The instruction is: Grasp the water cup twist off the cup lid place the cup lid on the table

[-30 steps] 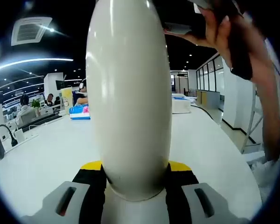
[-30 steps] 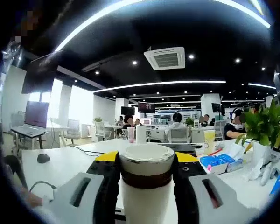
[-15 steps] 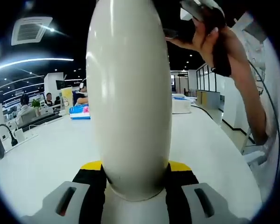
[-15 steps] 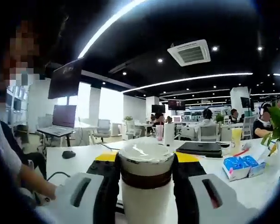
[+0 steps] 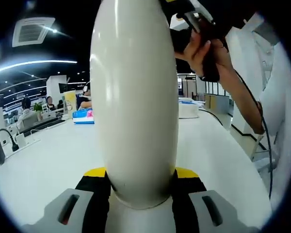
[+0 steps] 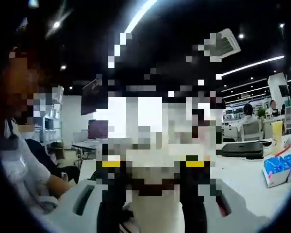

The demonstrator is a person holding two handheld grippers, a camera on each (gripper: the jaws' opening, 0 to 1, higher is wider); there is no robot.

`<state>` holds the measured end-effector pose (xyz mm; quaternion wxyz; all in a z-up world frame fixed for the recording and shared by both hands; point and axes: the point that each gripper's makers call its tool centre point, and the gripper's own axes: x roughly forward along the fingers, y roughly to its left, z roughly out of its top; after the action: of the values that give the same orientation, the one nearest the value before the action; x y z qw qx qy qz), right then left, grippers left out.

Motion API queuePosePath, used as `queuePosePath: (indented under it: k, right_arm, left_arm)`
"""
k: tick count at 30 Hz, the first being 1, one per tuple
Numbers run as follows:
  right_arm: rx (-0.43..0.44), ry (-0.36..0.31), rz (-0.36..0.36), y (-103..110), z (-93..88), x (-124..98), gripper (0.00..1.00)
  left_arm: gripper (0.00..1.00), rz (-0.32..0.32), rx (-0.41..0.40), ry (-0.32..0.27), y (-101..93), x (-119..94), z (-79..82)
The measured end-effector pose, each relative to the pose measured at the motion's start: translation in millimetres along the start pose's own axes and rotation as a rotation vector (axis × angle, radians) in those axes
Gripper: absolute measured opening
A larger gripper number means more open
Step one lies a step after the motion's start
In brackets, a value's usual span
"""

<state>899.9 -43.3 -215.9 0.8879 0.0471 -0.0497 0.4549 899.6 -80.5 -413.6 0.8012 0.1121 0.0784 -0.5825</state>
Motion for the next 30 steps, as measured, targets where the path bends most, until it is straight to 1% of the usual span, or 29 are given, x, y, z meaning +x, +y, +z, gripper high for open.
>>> queuePosePath:
  k: [6, 9, 11, 15, 21, 23, 26, 29, 30]
  right_arm:
    - [-0.016, 0.033, 0.044, 1.2, -0.6, 1.1, 0.46]
    - [-0.020, 0.047, 0.113, 3.5, -1.3, 0.2, 0.46]
    - [-0.019, 0.053, 0.138, 3.7, -1.5, 0.0, 0.46]
    - [-0.017, 0.064, 0.228, 5.2, -2.0, -1.1, 0.46]
    - [-0.013, 0.079, 0.311, 6.4, -2.4, -1.6, 0.46]
    - [-0.012, 0.077, 0.326, 7.3, -2.7, -1.6, 0.46]
    - [-0.017, 0.078, 0.329, 8.3, -2.2, -2.1, 0.47]
    - [-0.036, 0.095, 0.301, 9.1, -1.3, -3.3, 0.47]
    - [-0.036, 0.091, 0.283, 9.5, 1.1, -3.4, 0.49]
  left_arm:
    - [0.51, 0.000, -0.002, 0.000, 0.0, -0.6, -0.2]
    - [0.51, 0.000, -0.003, 0.000, 0.2, -0.8, -0.3]
    - [0.51, 0.000, -0.003, 0.000, 0.7, -0.8, -0.3]
    - [0.51, 0.001, -0.002, 0.000, 0.5, -1.0, -0.3]
    - [0.51, 0.002, -0.004, 0.000, 0.6, -0.8, -0.4]
    - [0.51, 0.000, -0.005, -0.001, 0.5, -0.7, -0.4]
    - [0.51, 0.002, -0.002, 0.001, 0.7, -0.6, -0.4]
    - [0.51, 0.001, -0.001, 0.001, 0.6, -0.5, -0.3]
    - [0.51, 0.002, 0.000, 0.001, 0.7, -0.4, -0.3]
